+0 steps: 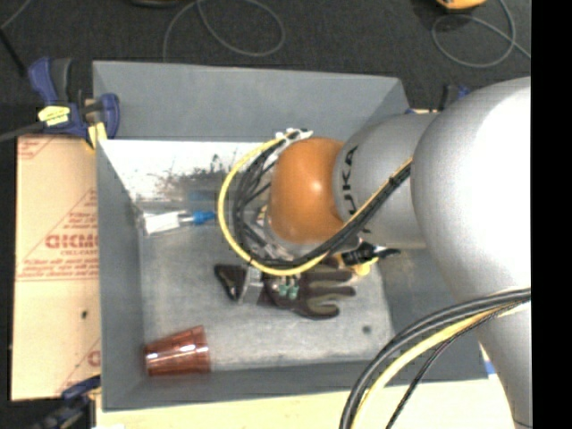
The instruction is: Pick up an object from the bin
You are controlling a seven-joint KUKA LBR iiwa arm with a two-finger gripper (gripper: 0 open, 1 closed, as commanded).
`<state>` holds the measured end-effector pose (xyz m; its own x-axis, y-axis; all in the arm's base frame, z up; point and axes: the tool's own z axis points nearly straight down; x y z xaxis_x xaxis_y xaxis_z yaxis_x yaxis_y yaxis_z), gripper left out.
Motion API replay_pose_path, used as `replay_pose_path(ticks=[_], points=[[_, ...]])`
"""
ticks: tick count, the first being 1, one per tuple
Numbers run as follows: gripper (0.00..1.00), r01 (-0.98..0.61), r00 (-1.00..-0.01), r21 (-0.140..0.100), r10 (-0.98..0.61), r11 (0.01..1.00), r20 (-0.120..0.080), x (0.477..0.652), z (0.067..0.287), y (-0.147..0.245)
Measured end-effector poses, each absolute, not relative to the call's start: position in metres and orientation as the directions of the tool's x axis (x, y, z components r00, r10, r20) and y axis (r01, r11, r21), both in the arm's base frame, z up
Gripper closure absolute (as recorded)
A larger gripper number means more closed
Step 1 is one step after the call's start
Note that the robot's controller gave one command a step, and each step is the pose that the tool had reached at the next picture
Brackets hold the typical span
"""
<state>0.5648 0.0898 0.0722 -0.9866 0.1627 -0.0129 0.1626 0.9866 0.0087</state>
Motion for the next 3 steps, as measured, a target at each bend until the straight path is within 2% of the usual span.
replay_pose_path(ticks=[2,3], points=[[1.0,0.165,-0.986,0.008,0.165,0.986,-0.011,0.566,0.075,0.087],[1.0,0.165,-0.986,0.006,0.165,0.986,-0.004,0.563,0.093,0.086]])
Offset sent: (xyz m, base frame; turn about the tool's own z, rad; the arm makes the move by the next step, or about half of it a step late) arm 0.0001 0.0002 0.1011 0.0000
